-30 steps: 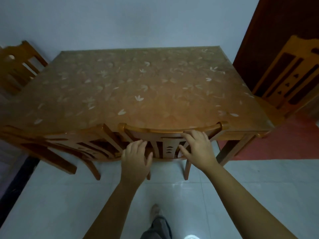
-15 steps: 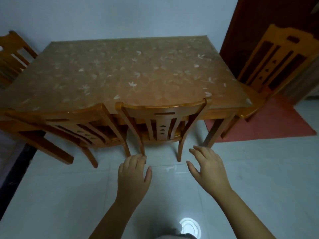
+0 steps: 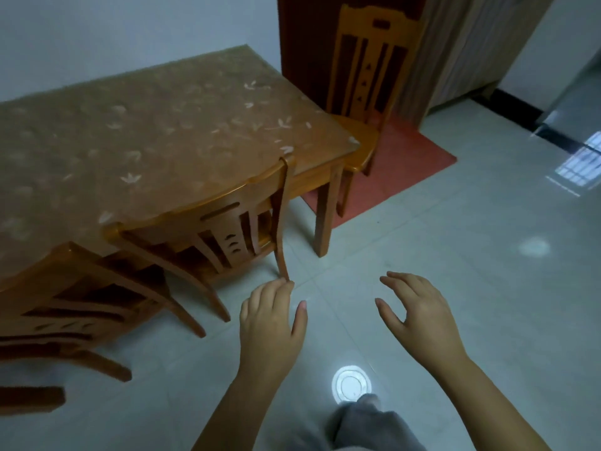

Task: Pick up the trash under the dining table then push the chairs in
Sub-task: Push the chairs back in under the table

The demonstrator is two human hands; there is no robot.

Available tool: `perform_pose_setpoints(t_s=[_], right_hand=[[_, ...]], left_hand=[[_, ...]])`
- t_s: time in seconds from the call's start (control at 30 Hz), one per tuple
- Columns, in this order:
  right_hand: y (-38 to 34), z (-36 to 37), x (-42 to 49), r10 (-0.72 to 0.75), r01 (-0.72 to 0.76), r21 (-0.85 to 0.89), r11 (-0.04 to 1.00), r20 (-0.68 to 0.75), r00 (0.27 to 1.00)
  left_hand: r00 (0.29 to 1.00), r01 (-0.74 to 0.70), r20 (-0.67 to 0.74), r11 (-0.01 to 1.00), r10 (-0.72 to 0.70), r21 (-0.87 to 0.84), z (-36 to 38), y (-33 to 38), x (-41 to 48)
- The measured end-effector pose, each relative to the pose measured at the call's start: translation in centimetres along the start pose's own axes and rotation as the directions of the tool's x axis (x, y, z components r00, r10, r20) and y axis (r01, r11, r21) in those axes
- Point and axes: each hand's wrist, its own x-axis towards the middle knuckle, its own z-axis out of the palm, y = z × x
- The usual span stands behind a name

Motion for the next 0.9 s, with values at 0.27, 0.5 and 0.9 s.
perform_pose_setpoints(t_s=[0.27, 0.5, 0.9], right_hand=[[7.2, -2.4, 0.6, 0.172, -0.173, -0.006, 0.985, -0.115, 0.978], [19.4, -5.7, 5.9, 0.293, -0.301, -0.023, 0.953, -0.172, 0.941], [36.3, -8.7, 19.8, 0.301, -0.307, -0.007, 0.952, -0.175, 0.938]], left_hand=[[0.979, -0.178, 0.100, 0.984, 0.179, -0.018, 4.7, 6.5, 4.3], [0.934, -0.336, 0.113, 0.941, 0.339, -0.044, 11.6, 17.4, 13.3], [0.904, -0.405, 0.094, 0.905, 0.418, -0.126, 22.2, 30.9, 30.0]])
